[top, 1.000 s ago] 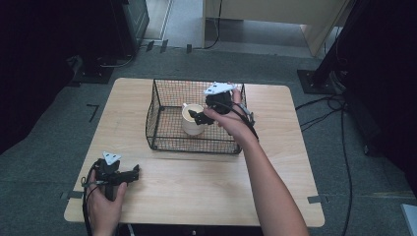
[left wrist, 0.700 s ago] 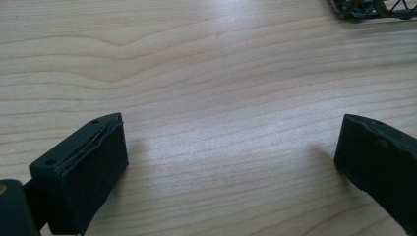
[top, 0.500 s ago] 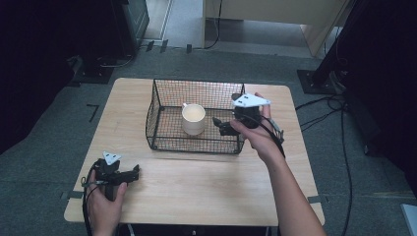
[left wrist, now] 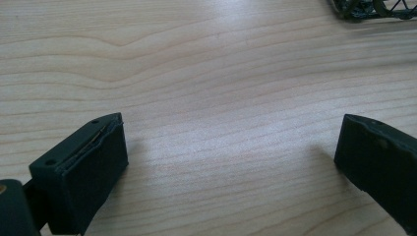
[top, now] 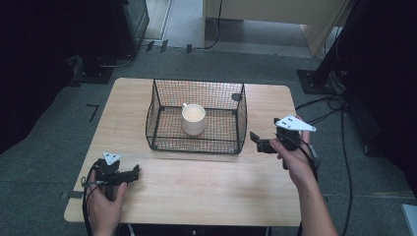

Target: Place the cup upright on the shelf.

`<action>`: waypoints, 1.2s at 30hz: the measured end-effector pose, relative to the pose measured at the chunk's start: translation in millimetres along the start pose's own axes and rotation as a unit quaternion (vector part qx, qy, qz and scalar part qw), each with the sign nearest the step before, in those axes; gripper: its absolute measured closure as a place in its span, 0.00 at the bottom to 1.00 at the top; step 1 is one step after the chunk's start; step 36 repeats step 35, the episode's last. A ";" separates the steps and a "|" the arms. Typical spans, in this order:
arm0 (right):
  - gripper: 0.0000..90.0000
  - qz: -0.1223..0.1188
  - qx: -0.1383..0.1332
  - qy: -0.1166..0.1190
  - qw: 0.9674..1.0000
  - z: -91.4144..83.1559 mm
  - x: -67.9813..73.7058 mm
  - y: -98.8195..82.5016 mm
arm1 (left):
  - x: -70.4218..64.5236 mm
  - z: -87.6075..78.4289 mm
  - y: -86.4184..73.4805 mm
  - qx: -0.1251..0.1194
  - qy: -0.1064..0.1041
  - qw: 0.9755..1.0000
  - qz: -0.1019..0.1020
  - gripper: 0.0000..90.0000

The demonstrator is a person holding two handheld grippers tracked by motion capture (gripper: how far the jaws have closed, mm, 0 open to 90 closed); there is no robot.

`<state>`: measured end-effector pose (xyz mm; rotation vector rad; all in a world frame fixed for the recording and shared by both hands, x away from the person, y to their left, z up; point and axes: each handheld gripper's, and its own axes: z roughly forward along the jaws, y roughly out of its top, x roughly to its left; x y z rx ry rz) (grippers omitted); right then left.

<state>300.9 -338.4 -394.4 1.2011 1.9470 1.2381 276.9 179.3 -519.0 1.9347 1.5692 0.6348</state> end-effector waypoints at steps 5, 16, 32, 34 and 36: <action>0.00 0.025 0.004 -0.018 1.000 -15.5 -18.4 -30.4 | 0.0 0.1 0.0 -0.001 0.000 1.000 0.000 0.00; 0.00 0.081 0.031 -0.062 0.994 -34.0 -53.3 -103.3 | 0.1 0.1 -0.1 0.000 0.000 1.000 0.001 0.00; 0.00 0.125 0.063 -0.105 0.985 -49.5 -65.4 -163.2 | 0.0 0.0 -0.1 0.000 0.000 1.000 0.001 0.00; 0.00 0.124 0.062 -0.106 0.985 -49.7 -64.6 -162.7 | 0.1 0.0 -0.1 0.000 0.000 1.000 0.001 0.00; 0.00 0.126 0.060 -0.107 0.984 -50.0 -64.4 -162.3 | 0.1 0.0 0.0 0.000 0.000 1.000 0.001 0.00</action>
